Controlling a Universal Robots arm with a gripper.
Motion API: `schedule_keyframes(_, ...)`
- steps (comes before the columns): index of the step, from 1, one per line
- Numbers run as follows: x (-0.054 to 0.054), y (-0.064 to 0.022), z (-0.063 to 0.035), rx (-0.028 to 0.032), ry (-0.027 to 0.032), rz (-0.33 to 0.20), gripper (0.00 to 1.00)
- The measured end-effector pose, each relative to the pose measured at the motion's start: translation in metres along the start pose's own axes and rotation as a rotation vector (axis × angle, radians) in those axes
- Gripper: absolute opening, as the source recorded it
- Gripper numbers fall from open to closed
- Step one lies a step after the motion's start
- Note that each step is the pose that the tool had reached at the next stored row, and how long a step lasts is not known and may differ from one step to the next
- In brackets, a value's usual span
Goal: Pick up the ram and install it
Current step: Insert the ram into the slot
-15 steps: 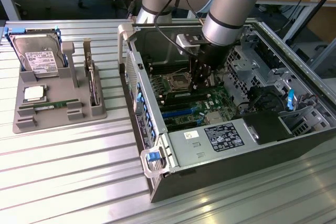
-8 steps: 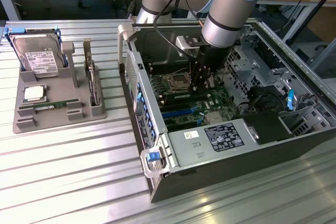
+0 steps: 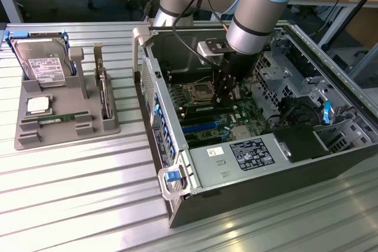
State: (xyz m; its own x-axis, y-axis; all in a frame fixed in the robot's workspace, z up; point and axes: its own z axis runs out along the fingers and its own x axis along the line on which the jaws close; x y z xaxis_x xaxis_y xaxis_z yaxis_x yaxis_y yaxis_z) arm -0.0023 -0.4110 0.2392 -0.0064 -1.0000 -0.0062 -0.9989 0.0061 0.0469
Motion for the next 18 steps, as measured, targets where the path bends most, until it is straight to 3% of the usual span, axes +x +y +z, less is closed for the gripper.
schedule_keyframes(18,0.0039,-0.0045,0.0039,0.0001,-0.0001,0.000,0.12)
